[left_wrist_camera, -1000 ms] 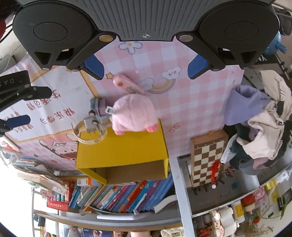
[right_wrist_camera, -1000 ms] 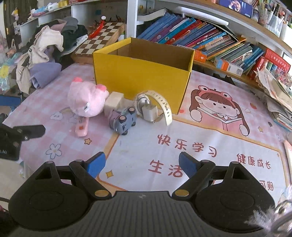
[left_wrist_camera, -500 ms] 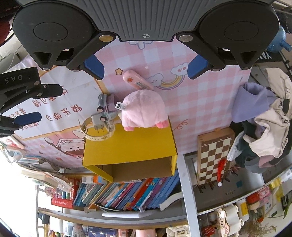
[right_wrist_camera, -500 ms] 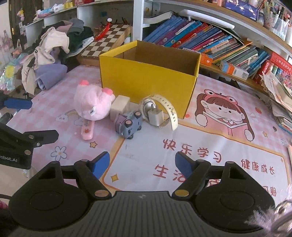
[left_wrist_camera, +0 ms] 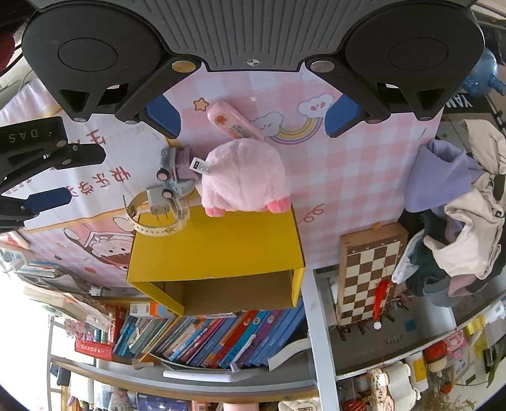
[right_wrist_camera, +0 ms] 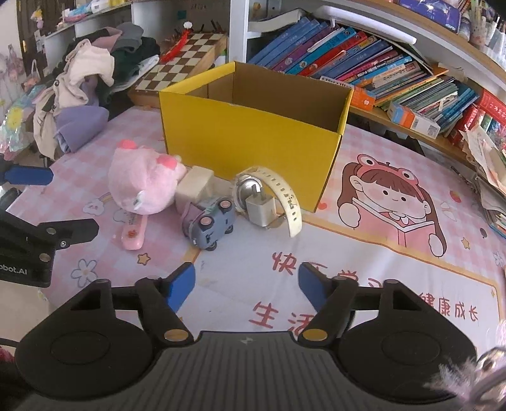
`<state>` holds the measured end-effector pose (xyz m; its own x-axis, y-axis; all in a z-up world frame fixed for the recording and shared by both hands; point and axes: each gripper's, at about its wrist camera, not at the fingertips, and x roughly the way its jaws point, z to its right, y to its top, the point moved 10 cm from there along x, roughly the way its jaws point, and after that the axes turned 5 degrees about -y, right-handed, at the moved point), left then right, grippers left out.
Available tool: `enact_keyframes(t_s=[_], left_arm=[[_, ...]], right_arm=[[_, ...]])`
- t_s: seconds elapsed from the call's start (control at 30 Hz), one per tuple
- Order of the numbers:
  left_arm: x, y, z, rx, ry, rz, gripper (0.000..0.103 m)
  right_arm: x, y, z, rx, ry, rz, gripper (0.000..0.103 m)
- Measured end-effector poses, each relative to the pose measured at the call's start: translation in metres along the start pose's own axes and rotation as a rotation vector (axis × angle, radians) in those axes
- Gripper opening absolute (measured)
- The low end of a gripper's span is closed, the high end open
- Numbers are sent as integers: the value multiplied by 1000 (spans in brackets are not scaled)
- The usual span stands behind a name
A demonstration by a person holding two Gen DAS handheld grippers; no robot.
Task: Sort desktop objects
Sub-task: 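Move both tools back toward the plush toy and watch band, then grasp the white watch band with the right tool while the left tool approaches the pink plush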
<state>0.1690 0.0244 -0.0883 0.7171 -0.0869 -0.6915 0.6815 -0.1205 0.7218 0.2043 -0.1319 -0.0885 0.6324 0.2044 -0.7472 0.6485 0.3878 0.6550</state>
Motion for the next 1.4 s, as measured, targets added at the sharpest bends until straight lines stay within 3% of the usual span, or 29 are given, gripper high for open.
enact_keyframes(t_s=[0.7, 1.27, 1.37, 1.4], left_arm=[[37, 21, 2, -57, 73, -19, 99], [70, 30, -6, -98, 106, -54, 97], [74, 29, -5, -102, 93, -61, 91], [76, 29, -4, -101, 86, -64, 84]], right_arm=[[41, 25, 33, -38, 46, -21, 53], [77, 50, 33, -130, 75, -17, 38], [82, 53, 33, -143, 76, -18, 33], [82, 53, 32, -145, 80, -17, 28]])
